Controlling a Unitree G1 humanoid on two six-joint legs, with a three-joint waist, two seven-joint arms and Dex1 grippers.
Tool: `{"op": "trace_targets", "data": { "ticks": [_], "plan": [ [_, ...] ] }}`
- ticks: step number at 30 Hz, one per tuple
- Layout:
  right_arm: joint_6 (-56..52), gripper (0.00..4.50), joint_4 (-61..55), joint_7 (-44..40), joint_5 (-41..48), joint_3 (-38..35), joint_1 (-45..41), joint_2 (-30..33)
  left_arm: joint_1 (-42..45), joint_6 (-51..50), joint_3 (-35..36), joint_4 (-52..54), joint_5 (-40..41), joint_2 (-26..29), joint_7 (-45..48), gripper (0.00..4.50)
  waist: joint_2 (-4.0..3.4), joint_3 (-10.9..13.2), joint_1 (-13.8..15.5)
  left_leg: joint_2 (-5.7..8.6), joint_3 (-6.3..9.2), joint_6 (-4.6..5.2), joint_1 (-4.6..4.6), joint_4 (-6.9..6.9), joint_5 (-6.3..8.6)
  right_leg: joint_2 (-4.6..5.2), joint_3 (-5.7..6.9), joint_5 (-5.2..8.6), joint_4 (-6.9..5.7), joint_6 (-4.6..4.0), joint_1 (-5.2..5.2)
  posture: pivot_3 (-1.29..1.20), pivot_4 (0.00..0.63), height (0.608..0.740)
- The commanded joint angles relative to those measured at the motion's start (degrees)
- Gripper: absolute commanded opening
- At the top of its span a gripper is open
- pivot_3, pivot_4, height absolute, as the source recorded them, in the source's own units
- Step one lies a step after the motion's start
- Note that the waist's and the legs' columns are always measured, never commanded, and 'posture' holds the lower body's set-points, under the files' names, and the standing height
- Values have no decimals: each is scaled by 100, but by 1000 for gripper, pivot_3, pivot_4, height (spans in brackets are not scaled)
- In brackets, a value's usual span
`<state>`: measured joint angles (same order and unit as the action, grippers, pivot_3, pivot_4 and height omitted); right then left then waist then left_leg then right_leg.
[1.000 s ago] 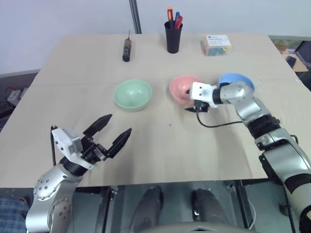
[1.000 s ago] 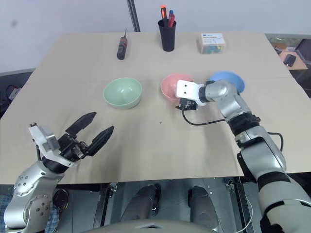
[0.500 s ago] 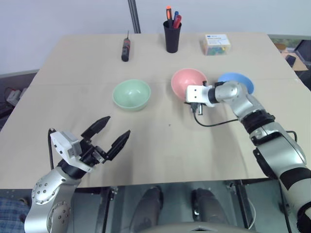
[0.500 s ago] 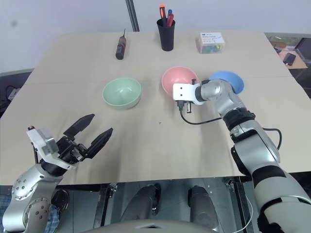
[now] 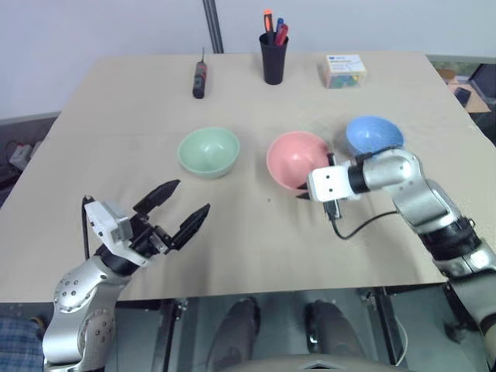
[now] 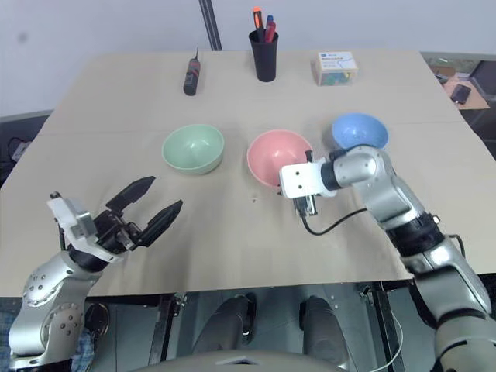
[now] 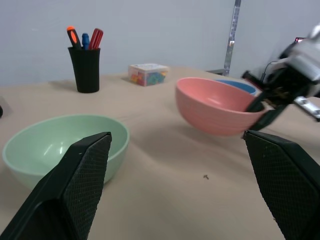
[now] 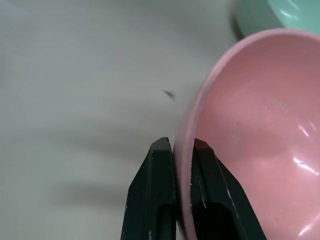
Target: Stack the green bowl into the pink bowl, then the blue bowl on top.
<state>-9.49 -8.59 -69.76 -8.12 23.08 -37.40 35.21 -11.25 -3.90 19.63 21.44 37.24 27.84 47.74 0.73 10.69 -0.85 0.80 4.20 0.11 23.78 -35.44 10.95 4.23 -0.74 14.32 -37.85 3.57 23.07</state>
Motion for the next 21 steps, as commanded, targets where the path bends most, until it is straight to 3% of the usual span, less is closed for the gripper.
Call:
{"op": "trace_targets", "data": {
  "ticks": [1,6,11,16,18,21],
  "plan": [
    [-379,119,-679,-43,27,-31,185,184,57,158,39,-7,-58,88,127,4500,1,0,0,0,-1,0,0,0,0,0,0,0,1,0,0,0,150,740],
    [-463,119,-792,26,-65,8,391,400,112,173,39,-67,-101,90,171,4500,2,-1,6,0,-3,0,0,-4,0,2,-2,0,2,0,-1,0,150,740],
    [-660,1961,-894,149,223,-169,477,320,209,137,-17,-106,-146,84,170,4500,2,-1,2,-1,-3,-1,0,-4,0,0,-1,0,2,0,-1,0,150,740],
    [-1083,4194,-1229,571,970,-815,494,-71,306,-92,-58,-96,-120,185,156,4500,3,-2,3,-2,0,0,1,-4,0,0,-1,-1,1,1,-2,0,150,740],
    [-1542,4453,-1397,819,1380,-1242,436,-263,387,-121,-77,-152,-128,211,169,4500,4,-2,8,-1,1,-1,1,-4,0,1,0,-1,1,1,-2,0,150,740],
    [-2606,4453,-1802,1131,2347,-1999,363,-482,514,-222,-139,-291,-210,294,159,4500,4,-2,22,-1,5,0,3,-4,0,1,4,-1,2,0,-3,0,150,740]
  ]
}}
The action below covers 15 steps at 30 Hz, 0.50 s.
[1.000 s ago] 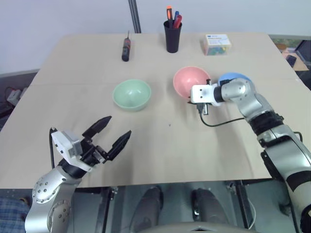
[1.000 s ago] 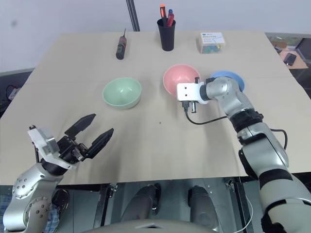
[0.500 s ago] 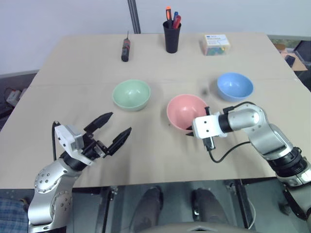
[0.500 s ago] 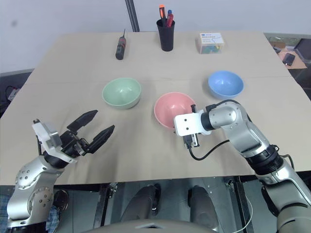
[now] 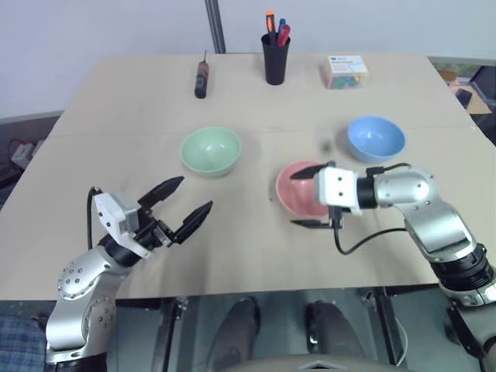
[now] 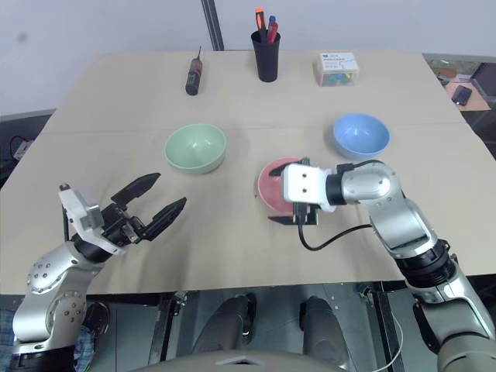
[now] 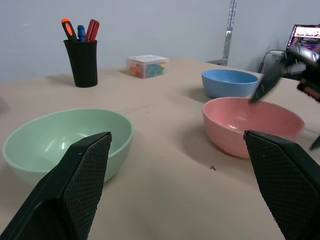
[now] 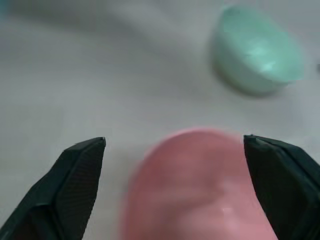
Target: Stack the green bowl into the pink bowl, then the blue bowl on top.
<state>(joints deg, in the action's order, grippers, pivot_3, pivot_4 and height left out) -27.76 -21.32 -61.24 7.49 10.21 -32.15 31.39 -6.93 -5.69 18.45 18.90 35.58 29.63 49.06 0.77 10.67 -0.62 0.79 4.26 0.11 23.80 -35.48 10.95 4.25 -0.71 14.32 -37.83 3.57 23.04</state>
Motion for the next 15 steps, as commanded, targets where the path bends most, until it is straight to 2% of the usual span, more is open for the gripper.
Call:
{"op": "trace_targets", "data": {
  "ticks": [1,5,9,15],
  "plan": [
    [-1060,4453,-633,357,1113,-998,-156,-114,120,-61,-68,-94,-106,153,40,4500,0,0,-4,0,0,0,1,0,0,0,0,0,0,0,1,0,150,740],
    [-1726,4453,-872,421,2120,-2085,386,168,488,-391,-288,-342,-381,344,-173,4500,4,-3,32,1,4,0,3,2,0,1,6,0,2,0,-1,0,150,740],
    [-1491,4453,-778,224,2484,-2834,1335,461,1313,-640,-412,-990,-768,538,-489,4500,6,-4,65,3,1,1,3,2,1,1,6,0,6,0,-4,0,150,740],
    [-869,4453,-489,-97,2499,-3195,2236,741,2375,-680,-737,-1792,-1279,864,-448,4500,7,-5,-3,1,-3,1,-3,0,0,-6,2,0,-3,2,-5,0,150,740]
  ]
}}
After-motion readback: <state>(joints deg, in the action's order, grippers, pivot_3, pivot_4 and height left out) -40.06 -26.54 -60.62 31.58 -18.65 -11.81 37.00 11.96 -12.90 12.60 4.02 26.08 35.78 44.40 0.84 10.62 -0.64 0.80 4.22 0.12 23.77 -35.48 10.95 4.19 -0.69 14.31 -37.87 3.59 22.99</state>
